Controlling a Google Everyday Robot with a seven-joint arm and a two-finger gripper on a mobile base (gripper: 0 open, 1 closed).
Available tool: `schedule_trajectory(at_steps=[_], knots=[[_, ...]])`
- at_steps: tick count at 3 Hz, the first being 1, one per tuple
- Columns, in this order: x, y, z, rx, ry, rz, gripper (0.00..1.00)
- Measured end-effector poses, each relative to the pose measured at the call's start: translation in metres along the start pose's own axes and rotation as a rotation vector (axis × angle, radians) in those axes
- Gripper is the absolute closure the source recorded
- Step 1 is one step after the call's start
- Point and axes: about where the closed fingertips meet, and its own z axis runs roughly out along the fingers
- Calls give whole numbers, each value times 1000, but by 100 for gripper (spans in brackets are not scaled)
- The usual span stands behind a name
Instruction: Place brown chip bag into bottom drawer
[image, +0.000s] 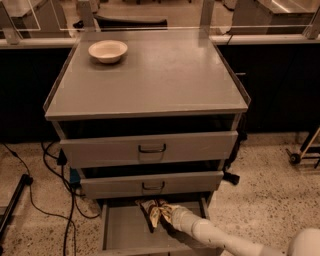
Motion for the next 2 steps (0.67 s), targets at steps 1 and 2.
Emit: schedule_trajectory(at_steps=[1, 2], knots=[[6, 6, -6, -75, 32, 29, 100], [15, 17, -6, -167, 56, 88, 100]])
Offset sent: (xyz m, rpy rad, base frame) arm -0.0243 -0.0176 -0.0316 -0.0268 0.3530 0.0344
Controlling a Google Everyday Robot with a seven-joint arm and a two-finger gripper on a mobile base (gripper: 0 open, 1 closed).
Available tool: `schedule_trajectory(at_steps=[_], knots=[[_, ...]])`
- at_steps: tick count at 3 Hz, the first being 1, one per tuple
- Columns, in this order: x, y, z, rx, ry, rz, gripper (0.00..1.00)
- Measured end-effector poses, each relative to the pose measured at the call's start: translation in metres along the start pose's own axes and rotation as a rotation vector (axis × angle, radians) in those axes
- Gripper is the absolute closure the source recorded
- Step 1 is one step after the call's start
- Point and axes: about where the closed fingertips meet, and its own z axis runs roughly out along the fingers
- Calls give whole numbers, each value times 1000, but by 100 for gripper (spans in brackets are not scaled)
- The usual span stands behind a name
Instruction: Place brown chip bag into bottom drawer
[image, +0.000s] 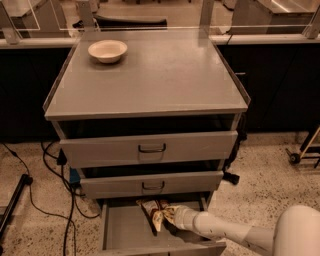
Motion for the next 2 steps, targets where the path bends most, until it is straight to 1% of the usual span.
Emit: schedule_trajectory(at_steps=[1, 2], knots=[[6, 16, 8, -85, 15, 37, 100], [7, 19, 9, -97, 16, 39, 82]])
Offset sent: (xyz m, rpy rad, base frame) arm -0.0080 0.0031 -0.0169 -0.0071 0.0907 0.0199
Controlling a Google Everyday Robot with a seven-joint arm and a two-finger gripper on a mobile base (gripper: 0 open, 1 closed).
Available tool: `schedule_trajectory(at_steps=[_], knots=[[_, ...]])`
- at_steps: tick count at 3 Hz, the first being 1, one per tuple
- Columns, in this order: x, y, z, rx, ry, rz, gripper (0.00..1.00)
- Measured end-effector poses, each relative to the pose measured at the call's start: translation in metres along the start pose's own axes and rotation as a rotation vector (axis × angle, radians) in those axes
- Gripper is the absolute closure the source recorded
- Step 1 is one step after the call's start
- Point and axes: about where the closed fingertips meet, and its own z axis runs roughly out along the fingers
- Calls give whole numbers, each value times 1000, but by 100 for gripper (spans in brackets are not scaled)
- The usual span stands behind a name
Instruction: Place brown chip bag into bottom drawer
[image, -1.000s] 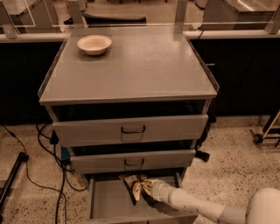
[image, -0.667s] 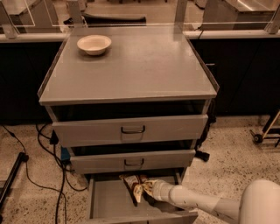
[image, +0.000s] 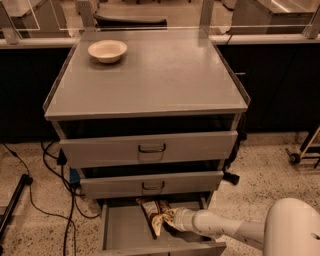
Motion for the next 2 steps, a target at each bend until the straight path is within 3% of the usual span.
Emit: schedule_trajectory(at_steps=[2], knots=[[0, 0, 0, 0, 0, 0, 35]])
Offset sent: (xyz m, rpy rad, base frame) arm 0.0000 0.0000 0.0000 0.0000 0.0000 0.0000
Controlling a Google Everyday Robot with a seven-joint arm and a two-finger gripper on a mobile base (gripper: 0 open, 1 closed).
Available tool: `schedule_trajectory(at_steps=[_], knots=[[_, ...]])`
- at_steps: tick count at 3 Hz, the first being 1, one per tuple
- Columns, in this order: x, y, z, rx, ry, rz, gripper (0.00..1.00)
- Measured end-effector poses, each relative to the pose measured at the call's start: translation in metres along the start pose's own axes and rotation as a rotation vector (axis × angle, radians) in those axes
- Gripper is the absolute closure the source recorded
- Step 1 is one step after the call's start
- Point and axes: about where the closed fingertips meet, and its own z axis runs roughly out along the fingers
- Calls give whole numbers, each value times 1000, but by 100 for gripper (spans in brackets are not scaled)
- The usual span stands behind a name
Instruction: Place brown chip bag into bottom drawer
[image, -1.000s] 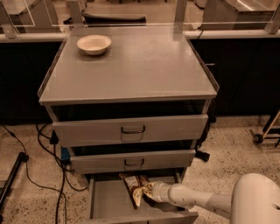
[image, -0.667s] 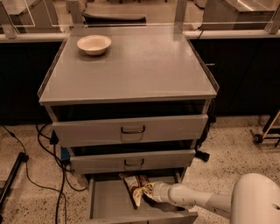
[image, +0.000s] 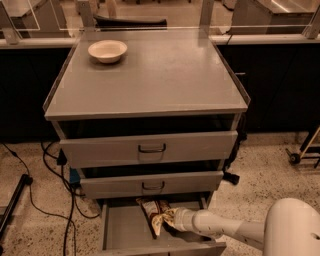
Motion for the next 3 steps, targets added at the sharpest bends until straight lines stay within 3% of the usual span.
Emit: schedule_trajectory(at_steps=[1, 3], knots=[[0, 0, 0, 0, 0, 0, 6], [-2, -4, -1, 0, 1, -14, 0]])
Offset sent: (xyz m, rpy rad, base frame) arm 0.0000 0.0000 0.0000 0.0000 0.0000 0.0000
